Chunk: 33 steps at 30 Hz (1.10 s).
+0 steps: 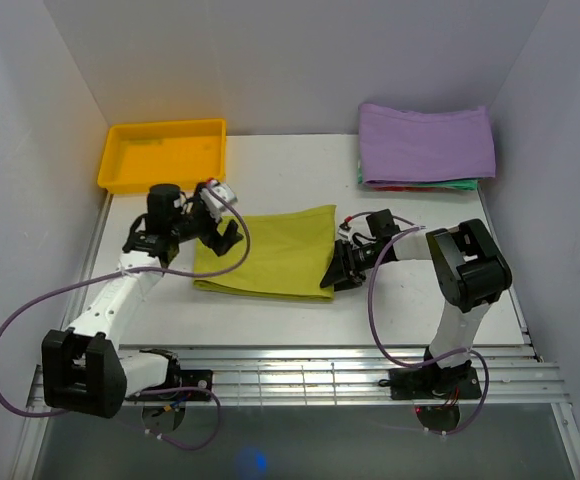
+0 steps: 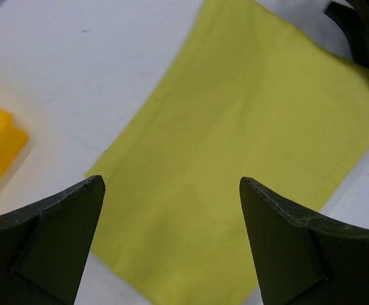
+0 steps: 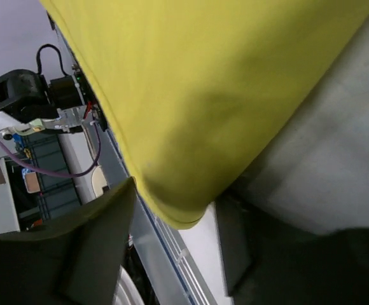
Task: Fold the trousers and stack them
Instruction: Neatly place the folded trousers to the corner
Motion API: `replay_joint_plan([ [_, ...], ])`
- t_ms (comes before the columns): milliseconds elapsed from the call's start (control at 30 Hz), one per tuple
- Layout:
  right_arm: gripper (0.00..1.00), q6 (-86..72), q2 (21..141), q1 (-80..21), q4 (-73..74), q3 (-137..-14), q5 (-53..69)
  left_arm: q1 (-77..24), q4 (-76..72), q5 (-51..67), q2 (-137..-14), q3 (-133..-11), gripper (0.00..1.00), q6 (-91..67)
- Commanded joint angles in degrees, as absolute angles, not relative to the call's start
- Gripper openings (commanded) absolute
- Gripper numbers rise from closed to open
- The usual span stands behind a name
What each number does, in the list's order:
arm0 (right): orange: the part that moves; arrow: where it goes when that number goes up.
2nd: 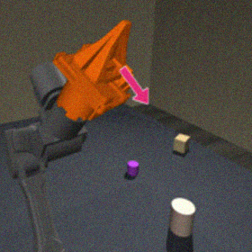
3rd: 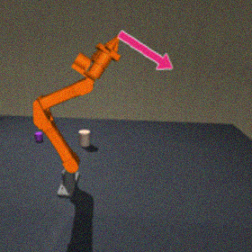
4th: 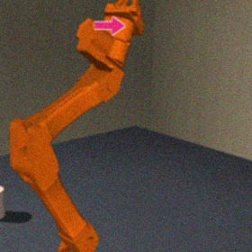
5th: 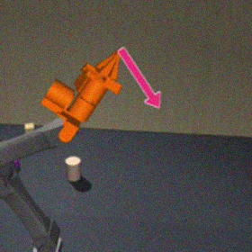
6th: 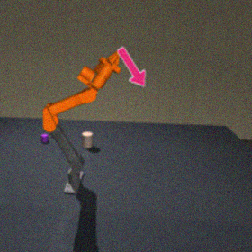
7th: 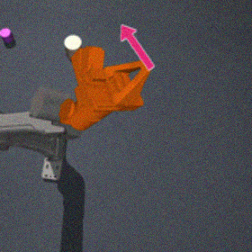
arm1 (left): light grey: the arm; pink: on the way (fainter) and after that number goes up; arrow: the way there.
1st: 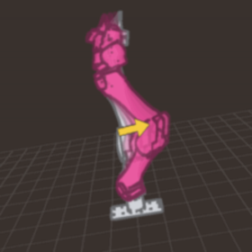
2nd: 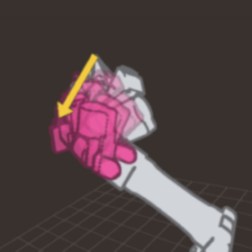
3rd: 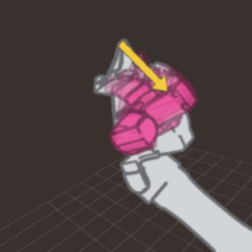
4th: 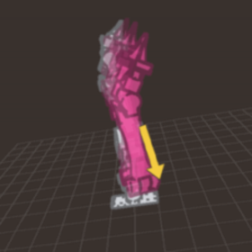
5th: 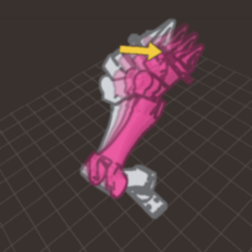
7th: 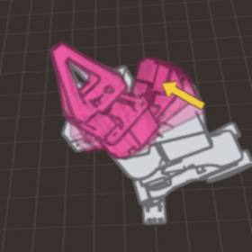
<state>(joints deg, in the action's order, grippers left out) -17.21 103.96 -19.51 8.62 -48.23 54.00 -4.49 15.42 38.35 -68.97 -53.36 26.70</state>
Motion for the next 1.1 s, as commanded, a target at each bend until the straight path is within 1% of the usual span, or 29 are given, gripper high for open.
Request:
replay_joint_plan([
  [0, 0.53, -22.8, 108.4, -20.0, 0.9, -48.6, 54.4, -14.9, 11.2, 25.4, -64.7, -46.3, 0.98, 34.7],
  [33, 0.34, -23.0, 108.6, -20.0, 1.0, -49.3, 54.9, -20.2, 10.5, 23.0, -64.6, -43.8, 0.98, 35.5],
  [100, 0.12, -22.8, 107.8, -20.0, 2.3, -51.4, 55.3, -24.9, 9.0, 19.6, -65.0, -42.3, 0.98, 34.7],
  [133, 0.08, -23.3, 107.2, -20.0, 2.5, -51.9, 55.4, -26.6, 8.3, 18.4, -65.2, -41.8, 0.98, 34.5],
  [233, 0.08, -27.5, 104.2, -20.0, 1.2, -52.7, 57.1, -35.5, 4.2, 15.5, -66.3, -40.3, 0.98, 33.4],
  [333, 0.08, -34.2, 101.7, -19.9, -4.5, -51.6, 58.5, -40.7, 0.5, 11.7, -69.1, -39.5, 0.98, 33.7],
  [433, 0.08, -38.2, 101.8, -19.9, -6.9, -51.5, 60.2, -46.6, -4.5, 7.2, -72.9, -38.9, 0.98, 32.2],
  [567, 0.08, -43.5, 100.9, -19.9, -10.9, -49.0, 60.3, -51.0, -8.4, 4.6, -76.8, -38.5, 0.98, 31.1],
  [733, 0.08, -46.2, 102.0, -19.8, -12.2, -48.6, 60.5, -53.9, -13.1, 2.6, -80.6, -37.9, 0.98, 28.5],
  [800, 0.08, -47.5, 102.3, -19.6, -12.5, -48.7, 60.6, -54.2, -14.4, 0.9, -82.7, -37.4, 0.96, 27.3],
  [833, 0.08, -47.8, 102.3, -19.5, -12.5, -48.7, 60.9, -54.3, -15.6, -3.1, -83.4, -37.3, 0.94, 26.9],
  [933, 0.08, -49.0, 101.9, -19.0, -12.6, -48.2, 61.1, -54.3, -18.7, -8.6, -85.9, -36.0, 0.88, 26.8],
  [967, 0.08, -49.2, 101.7, -18.9, -12.5, -48.0, 61.2, -54.3, -19.6, -9.9, -86.4, -35.0, 0.86, 27.7],
  [1000, 0.08, -49.3, 101.7, -18.6, -12.2, -47.9, 61.2, -54.3, -21.5, -11.5, -86.8, -34.4, 0.79, 28.2],
  [1067, 0.08, -48.3, 101.8, -18.4, -10.6, -48.0, 61.7, -54.3, -23.3, -15.1, -87.9, -32.4, 0.74, 29.5],
])
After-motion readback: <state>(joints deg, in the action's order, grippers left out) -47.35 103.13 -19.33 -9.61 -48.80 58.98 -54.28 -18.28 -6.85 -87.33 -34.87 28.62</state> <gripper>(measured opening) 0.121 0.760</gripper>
